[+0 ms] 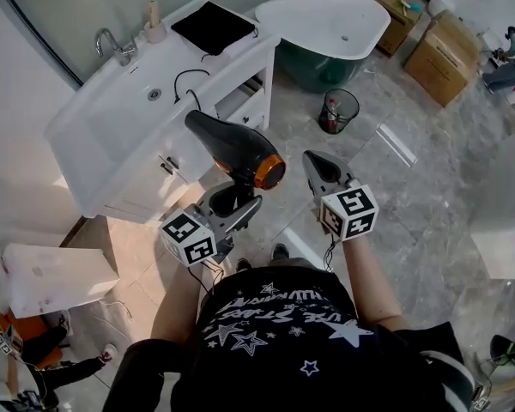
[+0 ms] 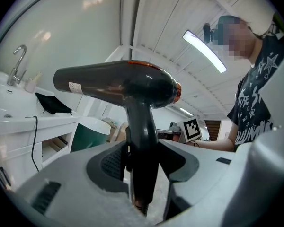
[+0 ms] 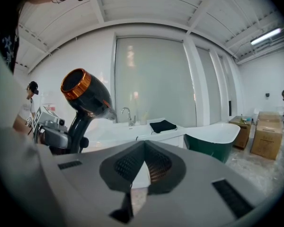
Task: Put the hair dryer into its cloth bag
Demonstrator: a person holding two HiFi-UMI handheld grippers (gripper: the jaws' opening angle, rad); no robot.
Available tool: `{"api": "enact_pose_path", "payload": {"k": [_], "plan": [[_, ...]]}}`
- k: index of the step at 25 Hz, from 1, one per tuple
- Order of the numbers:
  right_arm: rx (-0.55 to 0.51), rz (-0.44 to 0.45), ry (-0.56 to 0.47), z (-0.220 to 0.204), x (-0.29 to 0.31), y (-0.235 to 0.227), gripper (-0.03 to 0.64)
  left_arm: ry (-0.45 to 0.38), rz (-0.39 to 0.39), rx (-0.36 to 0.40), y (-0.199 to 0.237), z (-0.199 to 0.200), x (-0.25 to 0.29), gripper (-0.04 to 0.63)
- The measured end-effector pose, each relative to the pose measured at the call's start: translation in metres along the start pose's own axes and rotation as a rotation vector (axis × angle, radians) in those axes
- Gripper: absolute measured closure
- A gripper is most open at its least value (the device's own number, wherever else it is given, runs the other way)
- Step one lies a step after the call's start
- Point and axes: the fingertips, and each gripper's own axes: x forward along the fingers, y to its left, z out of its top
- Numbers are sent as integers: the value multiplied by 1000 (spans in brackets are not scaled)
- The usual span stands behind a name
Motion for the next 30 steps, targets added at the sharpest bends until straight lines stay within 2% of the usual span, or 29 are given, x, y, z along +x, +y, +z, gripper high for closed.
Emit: {"api": "enact_pose_path", "payload": {"k": [6,12,15,18,20,30], "plan": [[31,57,-18,2,6,-29,611,-10,51,13,8,8,21,394],[49,102,-22,-1,14,-56,611,-29,82,64,6,14,42,397],[95,119,-34,0,22,-60,611,-47,47,31,-2,13,56,399],[240,131,-73,7,35,-65,611,-102,16,-28,-4,17,70,399],[280,121,-82,8,41,-73,611,-127,15,-53,1,21,76,399],[219,87,-19,-2,80,-106,611,-128,2,-62,68,39,98,400]]}}
